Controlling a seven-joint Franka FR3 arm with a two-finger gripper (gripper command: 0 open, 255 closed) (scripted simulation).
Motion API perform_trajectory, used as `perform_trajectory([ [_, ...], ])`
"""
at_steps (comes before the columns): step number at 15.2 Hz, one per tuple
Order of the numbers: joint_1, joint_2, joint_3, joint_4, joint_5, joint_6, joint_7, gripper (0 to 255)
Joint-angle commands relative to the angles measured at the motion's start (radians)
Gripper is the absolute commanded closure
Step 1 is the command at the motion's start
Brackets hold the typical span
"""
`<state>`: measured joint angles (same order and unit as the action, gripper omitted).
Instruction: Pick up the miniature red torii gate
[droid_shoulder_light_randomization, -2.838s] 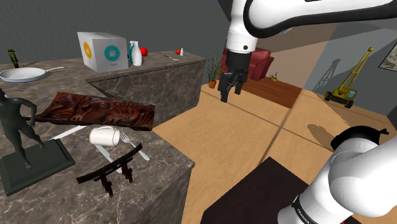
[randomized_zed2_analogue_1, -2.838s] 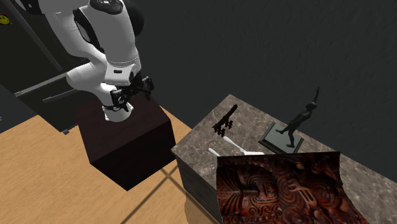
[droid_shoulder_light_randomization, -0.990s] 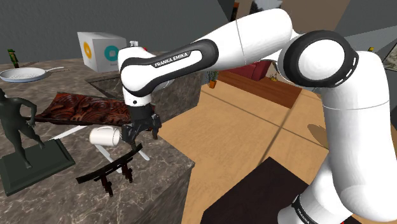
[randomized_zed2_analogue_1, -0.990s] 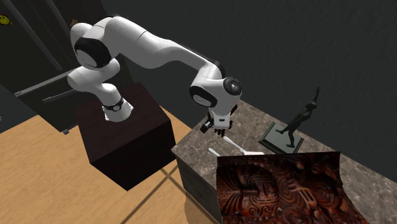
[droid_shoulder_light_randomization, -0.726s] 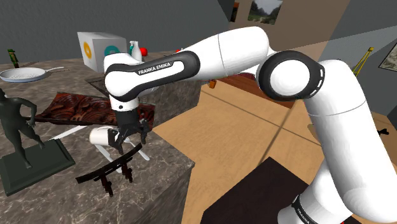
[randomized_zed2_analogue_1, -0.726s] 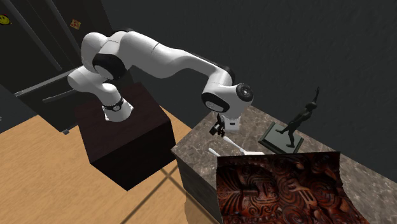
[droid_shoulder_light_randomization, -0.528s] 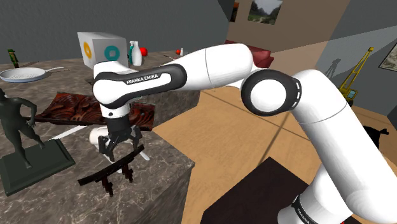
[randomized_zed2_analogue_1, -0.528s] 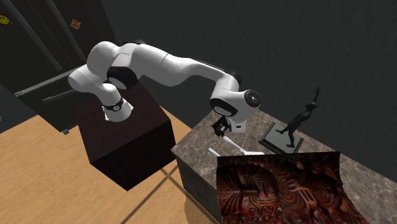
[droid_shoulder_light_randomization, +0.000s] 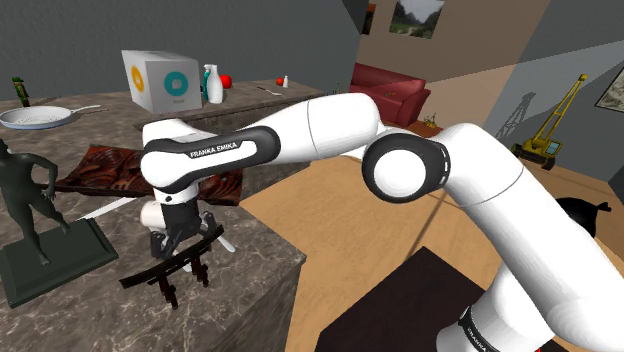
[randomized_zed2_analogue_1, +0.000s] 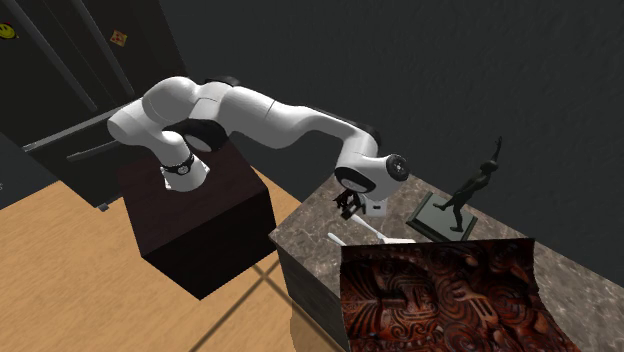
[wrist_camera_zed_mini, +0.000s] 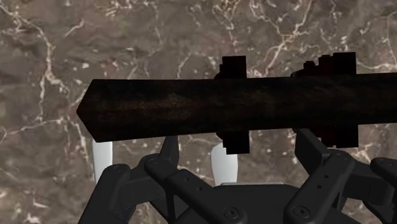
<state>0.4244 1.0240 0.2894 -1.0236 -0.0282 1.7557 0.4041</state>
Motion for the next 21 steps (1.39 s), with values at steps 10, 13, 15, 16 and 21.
perform_trajectory([
  [10,-0.001,0.006,-0.001,-0.007,-0.001,0.013,-0.002,255],
  [13,-0.001,0.0,0.0,-0.004,0.0,0.004,-0.001,255],
  [15,-0.002,-0.015,0.002,-0.003,0.002,-0.011,0.002,255],
  [16,-0.003,-0.022,0.003,-0.002,0.002,-0.019,0.003,255],
  [21,-0.004,-0.053,0.007,0.01,0.006,-0.062,0.009,255],
])
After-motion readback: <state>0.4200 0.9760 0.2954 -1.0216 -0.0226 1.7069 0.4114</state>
